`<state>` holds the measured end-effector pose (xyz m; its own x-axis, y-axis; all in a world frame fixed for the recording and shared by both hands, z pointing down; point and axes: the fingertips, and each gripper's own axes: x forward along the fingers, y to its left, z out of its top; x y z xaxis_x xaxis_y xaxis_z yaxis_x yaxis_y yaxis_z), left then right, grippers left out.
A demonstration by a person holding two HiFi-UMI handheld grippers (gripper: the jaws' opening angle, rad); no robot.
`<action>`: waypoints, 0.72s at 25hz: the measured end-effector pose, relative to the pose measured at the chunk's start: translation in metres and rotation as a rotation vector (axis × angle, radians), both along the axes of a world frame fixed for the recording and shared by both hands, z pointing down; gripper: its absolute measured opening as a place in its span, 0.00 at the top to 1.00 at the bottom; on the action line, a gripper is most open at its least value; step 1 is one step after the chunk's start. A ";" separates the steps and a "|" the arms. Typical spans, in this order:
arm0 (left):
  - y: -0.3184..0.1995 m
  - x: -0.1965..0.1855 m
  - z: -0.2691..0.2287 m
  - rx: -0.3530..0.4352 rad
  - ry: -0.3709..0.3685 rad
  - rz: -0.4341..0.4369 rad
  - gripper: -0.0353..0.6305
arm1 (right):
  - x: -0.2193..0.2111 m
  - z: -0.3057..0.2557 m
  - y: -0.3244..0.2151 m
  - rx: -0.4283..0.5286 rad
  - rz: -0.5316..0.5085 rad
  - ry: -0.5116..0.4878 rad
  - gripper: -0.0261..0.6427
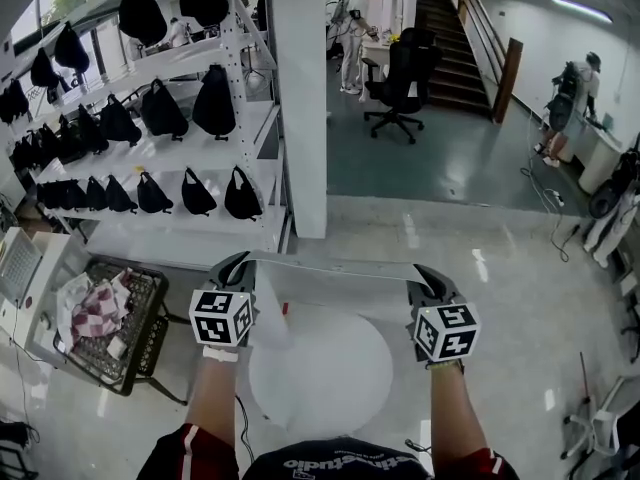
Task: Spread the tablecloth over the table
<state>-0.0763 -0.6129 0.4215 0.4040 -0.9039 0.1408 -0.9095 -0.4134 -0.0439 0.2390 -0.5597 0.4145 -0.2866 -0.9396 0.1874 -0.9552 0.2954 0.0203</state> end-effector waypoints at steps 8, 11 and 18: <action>0.019 -0.017 0.017 -0.023 -0.036 0.035 0.92 | -0.019 0.021 0.029 -0.040 0.020 -0.014 0.92; 0.029 -0.019 0.022 -0.028 -0.053 0.056 0.92 | -0.022 0.028 0.042 -0.058 0.030 -0.024 0.92; 0.052 -0.028 0.042 -0.046 -0.087 0.127 0.92 | -0.034 0.049 0.073 -0.096 0.046 -0.020 0.92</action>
<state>-0.1045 -0.5611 0.4633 0.4994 -0.8380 0.2199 -0.8433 -0.5284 -0.0984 0.2055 -0.4869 0.4639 -0.2482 -0.9297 0.2720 -0.9677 0.2510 -0.0248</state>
